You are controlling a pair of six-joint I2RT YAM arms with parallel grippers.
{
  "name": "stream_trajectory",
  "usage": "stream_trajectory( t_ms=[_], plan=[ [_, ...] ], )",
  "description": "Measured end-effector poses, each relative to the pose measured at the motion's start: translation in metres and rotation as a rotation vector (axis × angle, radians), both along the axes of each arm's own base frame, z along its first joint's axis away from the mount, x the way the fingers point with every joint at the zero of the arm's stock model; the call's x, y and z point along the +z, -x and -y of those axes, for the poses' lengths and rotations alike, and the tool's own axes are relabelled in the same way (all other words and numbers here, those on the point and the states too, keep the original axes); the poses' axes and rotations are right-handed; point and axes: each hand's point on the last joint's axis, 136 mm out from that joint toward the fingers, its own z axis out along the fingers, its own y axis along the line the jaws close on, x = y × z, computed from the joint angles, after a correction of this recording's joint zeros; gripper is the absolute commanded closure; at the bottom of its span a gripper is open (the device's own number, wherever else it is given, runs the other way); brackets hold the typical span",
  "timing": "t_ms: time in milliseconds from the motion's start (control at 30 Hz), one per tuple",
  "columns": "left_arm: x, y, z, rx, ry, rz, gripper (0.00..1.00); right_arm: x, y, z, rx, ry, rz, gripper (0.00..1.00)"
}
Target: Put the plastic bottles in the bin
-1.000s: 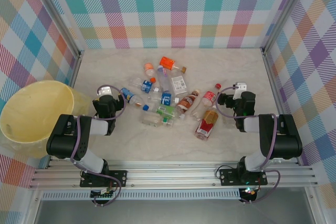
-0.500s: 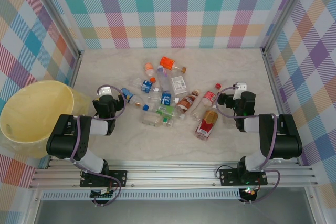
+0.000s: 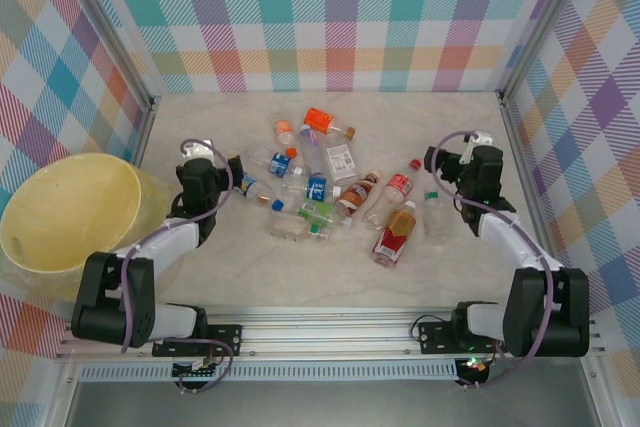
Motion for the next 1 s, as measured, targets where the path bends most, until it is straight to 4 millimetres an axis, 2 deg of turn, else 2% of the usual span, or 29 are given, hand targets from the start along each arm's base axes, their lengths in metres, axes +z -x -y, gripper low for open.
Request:
stream_trajectory(
  t_ms=[100,167,267,433,600,667,733,1000],
  plan=[
    [0.020,-0.005,0.010,0.018,0.085,-0.014,0.00,-0.016,0.016,0.001,-0.070,-0.115,-0.153,0.00],
    [0.025,-0.005,0.018,0.026,0.175,-0.042,0.00,-0.037,0.035,-0.003,-0.096,-0.174,-0.283,0.00],
    [0.019,0.004,0.034,0.018,0.293,-0.100,0.00,-0.068,0.069,-0.010,-0.116,-0.237,-0.475,0.00],
    [0.011,0.019,0.055,0.002,0.479,-0.176,0.00,-0.085,0.106,-0.017,-0.117,-0.263,-0.627,0.00],
    [0.011,0.029,0.066,-0.010,0.578,-0.211,0.00,-0.097,0.124,-0.023,-0.104,-0.248,-0.706,0.00],
    [0.011,0.031,0.069,-0.012,0.595,-0.221,0.00,-0.104,0.130,-0.026,-0.098,-0.237,-0.741,0.03],
    [0.009,0.033,0.070,-0.014,0.602,-0.232,0.00,-0.110,0.133,-0.027,-0.096,-0.222,-0.768,0.07],
    [0.005,0.036,0.074,-0.020,0.615,-0.256,0.00,-0.144,0.141,-0.020,-0.148,-0.162,-0.896,0.08]
  ],
)
